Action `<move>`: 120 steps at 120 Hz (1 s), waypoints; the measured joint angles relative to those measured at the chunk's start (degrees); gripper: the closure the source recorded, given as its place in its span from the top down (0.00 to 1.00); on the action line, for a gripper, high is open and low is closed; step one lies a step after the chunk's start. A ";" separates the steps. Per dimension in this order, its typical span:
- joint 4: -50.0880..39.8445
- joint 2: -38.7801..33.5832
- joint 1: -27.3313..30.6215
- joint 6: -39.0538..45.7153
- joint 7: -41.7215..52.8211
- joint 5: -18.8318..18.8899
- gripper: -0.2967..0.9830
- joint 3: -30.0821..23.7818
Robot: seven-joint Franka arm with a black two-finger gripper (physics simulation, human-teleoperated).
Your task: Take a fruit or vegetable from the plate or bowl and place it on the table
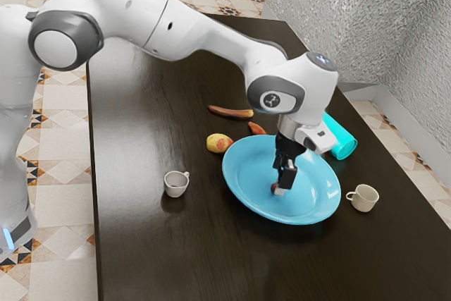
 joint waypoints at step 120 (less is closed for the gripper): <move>-0.44 2.69 -0.08 1.98 2.58 -1.02 0.71 0.72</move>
